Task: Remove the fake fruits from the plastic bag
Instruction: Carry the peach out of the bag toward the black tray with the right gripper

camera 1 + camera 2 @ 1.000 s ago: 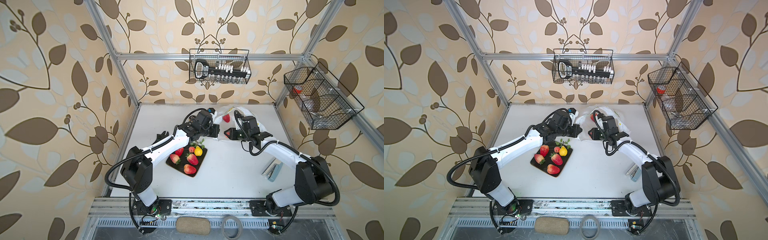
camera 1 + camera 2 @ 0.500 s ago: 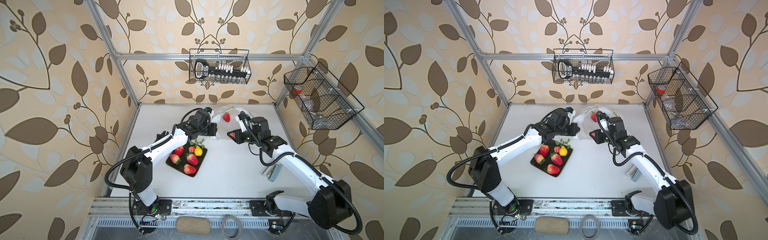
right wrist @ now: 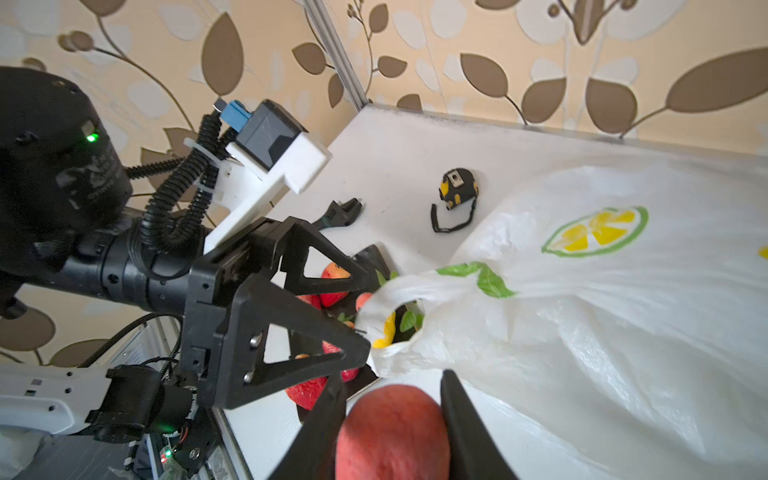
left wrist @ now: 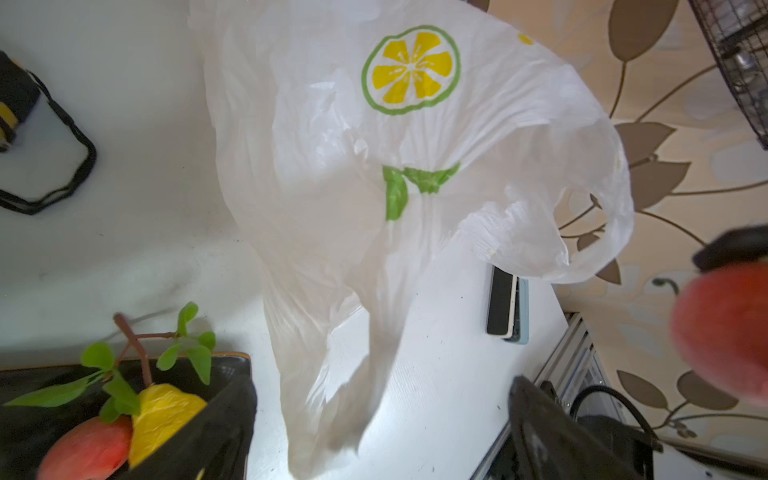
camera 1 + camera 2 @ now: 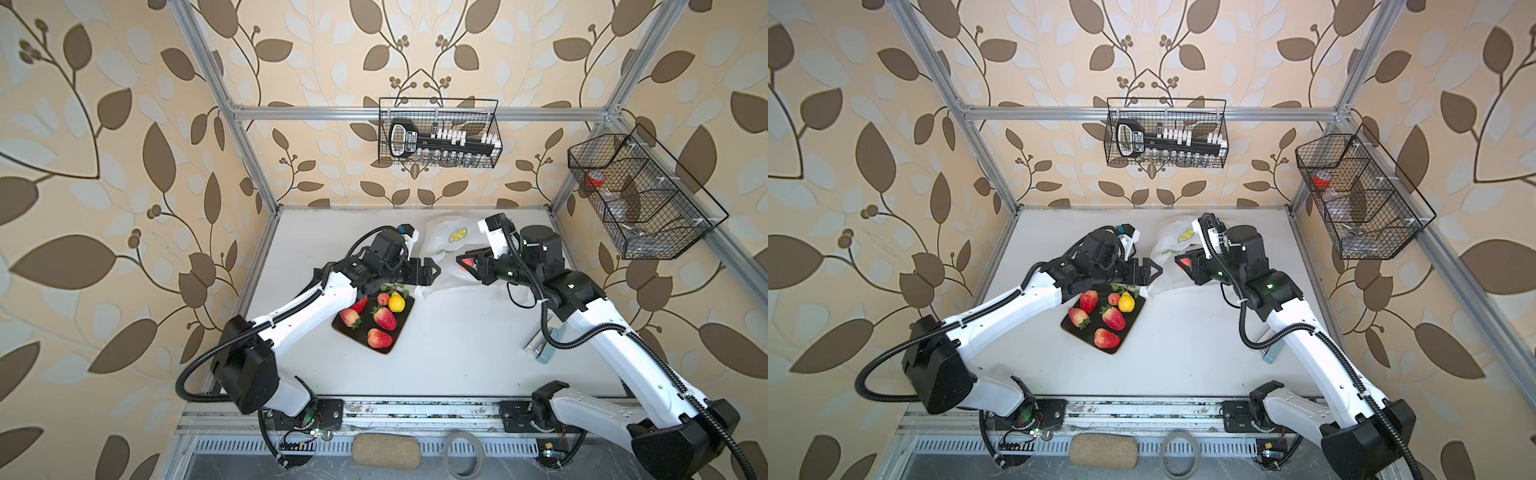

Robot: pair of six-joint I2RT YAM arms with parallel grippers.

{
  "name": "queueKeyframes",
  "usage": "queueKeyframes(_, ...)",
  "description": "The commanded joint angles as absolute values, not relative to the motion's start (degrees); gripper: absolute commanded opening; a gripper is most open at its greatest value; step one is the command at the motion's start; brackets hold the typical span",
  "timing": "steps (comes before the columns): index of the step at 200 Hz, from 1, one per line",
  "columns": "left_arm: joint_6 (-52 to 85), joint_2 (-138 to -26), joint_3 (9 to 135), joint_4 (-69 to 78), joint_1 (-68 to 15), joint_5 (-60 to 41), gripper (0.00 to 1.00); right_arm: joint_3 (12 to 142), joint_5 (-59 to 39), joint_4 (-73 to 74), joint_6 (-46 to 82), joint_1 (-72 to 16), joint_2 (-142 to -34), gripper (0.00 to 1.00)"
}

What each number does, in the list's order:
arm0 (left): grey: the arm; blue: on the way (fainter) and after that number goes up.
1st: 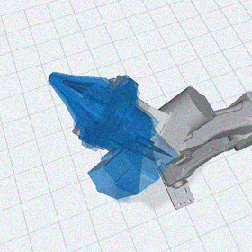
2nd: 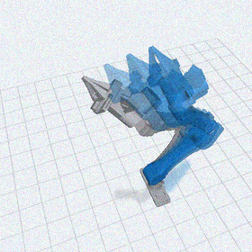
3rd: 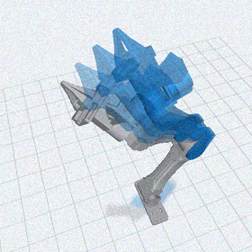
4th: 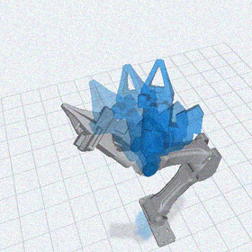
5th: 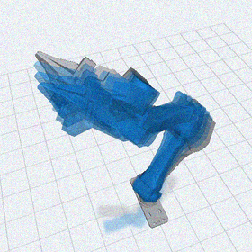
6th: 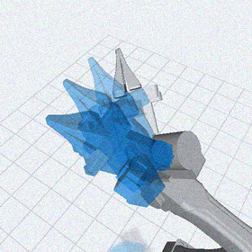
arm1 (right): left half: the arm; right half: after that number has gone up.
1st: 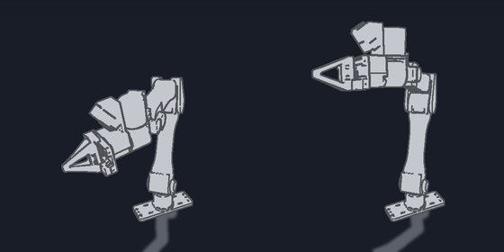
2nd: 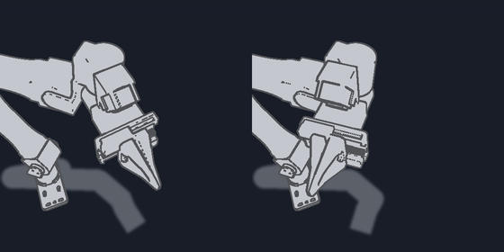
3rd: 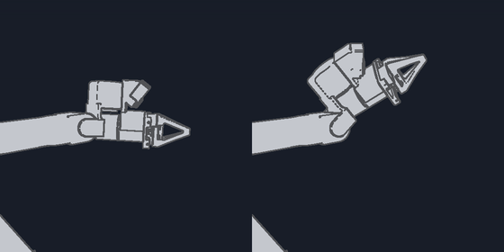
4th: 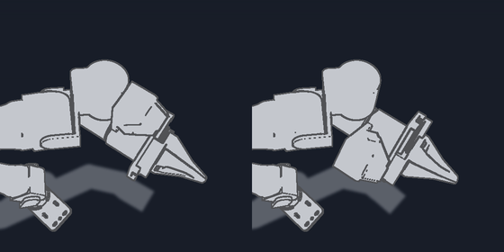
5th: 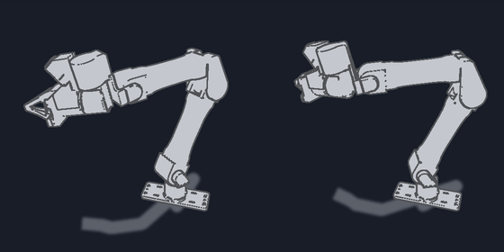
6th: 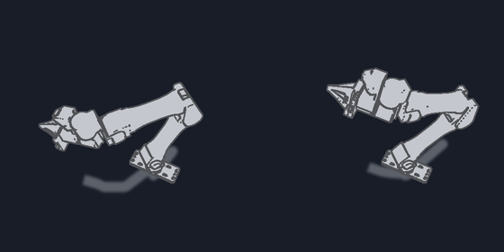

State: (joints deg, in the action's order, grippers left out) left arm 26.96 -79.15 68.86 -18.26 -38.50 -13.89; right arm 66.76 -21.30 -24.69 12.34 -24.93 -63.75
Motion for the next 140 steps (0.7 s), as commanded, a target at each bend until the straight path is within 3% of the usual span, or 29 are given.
queueKeyframes(1,26.8,-72.1,68.8,-22.6,-37.3,-8.1,0.99,71.2,-20.7,-26.4,11.6,-29.1,-65.5,0.33)
queueKeyframes(63,40.5,-61.2,64.8,-38.8,-20.8,10.1,0.99,76.5,-11.9,-19.0,11.2,-47.3,-78.5,0.34)
queueKeyframes(97,45.3,-54.6,62.0,-43.3,-19.7,18.8,0.99,76.7,0.4,-12.5,14.5,-54.6,-88.7,0.35)
queueKeyframes(140,48.6,-48.1,57.6,-47.1,-19.7,23.7,0.99,82.7,12.3,-9.4,22.3,-55.3,-102.6,0.35)
